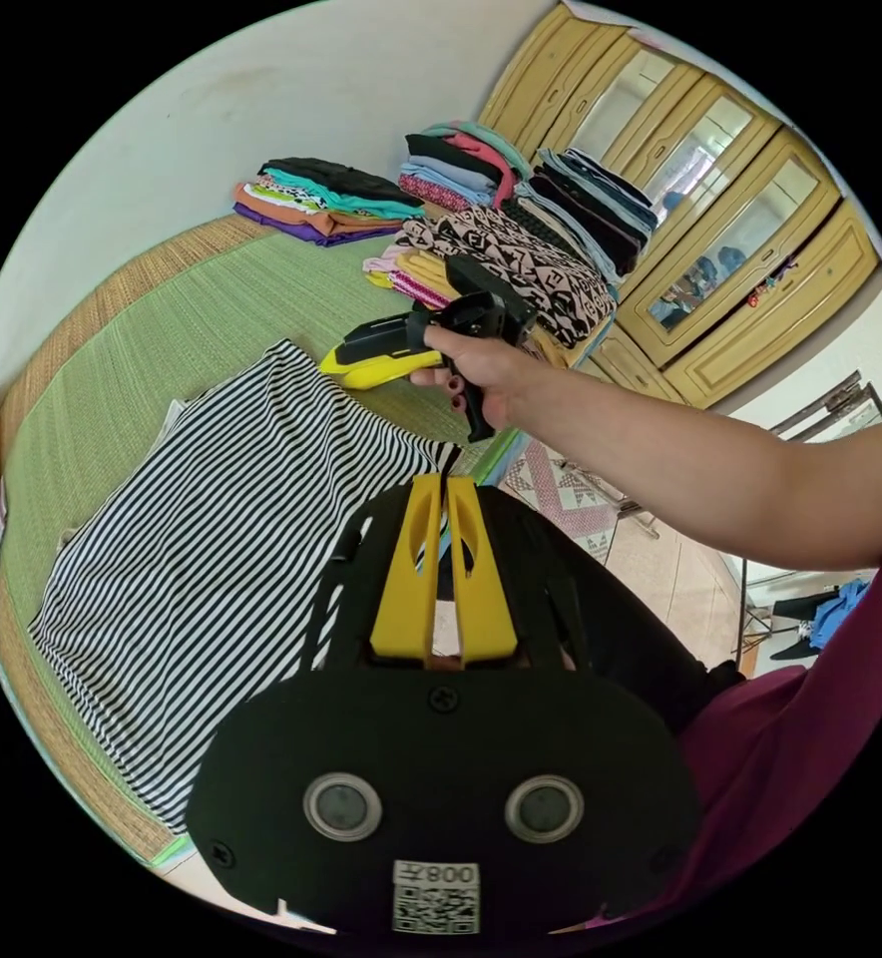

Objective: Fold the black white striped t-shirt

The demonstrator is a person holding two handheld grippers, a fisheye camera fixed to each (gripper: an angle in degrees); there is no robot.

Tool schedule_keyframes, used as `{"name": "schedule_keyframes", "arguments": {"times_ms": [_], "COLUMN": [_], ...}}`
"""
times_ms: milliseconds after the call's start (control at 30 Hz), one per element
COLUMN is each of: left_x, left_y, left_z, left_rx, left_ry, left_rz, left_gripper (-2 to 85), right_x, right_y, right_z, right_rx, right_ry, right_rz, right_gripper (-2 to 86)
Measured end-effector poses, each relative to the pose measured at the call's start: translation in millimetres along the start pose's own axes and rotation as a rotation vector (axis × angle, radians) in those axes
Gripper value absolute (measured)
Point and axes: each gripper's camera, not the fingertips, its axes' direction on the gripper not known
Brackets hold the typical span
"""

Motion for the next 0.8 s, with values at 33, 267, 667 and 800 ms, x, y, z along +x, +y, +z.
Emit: {"name": "schedule_keyframes", "arguments": {"times_ms": [33,267,667,800], "left_x": [-1,-17,-35,-38], "left_y": [0,1,6,8], "left_z": [-1,-16,-45,-62], "left_rx": [0.003,0.035,0.045,0.047], "left_ry": [0.004,0.060,0.121,0.142], "left_rz": [-0.002,-0.035,-0.053,-0.050], "left_gripper": [0.7,0.8,0.6,0.6], "right_x": [-1,-6,-22,-25], "right_y": [-8,-48,-83,-85], "right_z": [3,19,51,50], "right_rx": [-0.001,-0.018,-0.066,-0.058], "right_ry": [-0.003,-0.033,0.027,0.018], "right_rz": [0.000,0.000,-0.001,0.006], "right_gripper": [10.4,9.7,2.7,1.8]}}
